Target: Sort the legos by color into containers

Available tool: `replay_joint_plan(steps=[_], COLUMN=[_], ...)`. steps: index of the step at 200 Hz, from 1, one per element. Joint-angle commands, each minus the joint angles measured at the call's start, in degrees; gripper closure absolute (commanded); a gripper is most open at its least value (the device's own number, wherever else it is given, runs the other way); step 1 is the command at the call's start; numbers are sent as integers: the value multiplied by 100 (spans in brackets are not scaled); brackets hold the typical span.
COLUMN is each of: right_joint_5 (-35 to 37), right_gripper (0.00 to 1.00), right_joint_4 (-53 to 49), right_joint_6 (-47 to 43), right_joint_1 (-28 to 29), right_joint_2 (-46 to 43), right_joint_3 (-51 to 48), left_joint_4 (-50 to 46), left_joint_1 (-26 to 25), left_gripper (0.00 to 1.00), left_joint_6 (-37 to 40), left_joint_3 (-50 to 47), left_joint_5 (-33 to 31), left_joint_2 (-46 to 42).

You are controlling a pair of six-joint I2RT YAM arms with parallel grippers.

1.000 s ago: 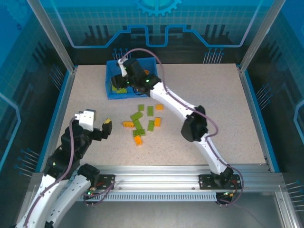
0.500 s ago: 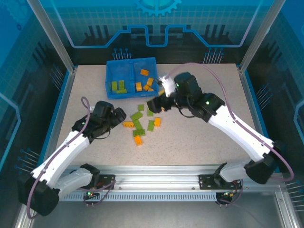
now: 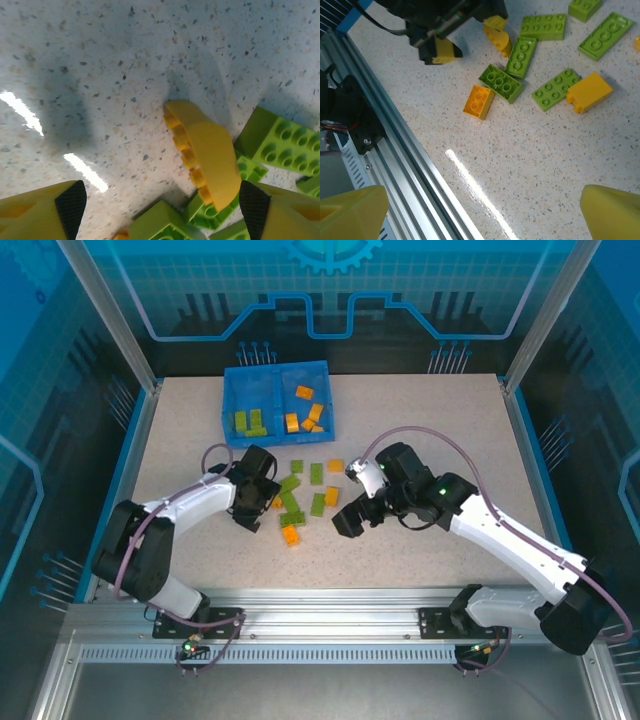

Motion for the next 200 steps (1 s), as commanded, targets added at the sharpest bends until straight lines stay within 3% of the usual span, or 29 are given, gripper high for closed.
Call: replay_joint_plan(steps=[1,72,117,141,171,200], right_joint_5=[-164,-312,-145,-46,-19,116], right_gripper=[0,0,0,0,0,0], right_joint_4=[60,116,54,71,112,386], right_joint_6=[-39,6,32,67,147,322], right_joint_1=[40,305,545,592,612,629], right_joint_2=[-164,95,321,348,330,175], right_joint_3=[-15,34,288,381,422,346], left_joint_4=[151,298,156,195,112,-196], left_joint_1=[-28,-19,17,77,41,-373], left_gripper=[20,50,53,65,72,74], left_joint_6=[-277,-190,-105,0,565,1331], left_joint_3=[217,31,-156,-321,-181,495], left_joint_5=[88,152,33,-3,-1,-374], left_joint_2=[273,632,508,371,-15,-572])
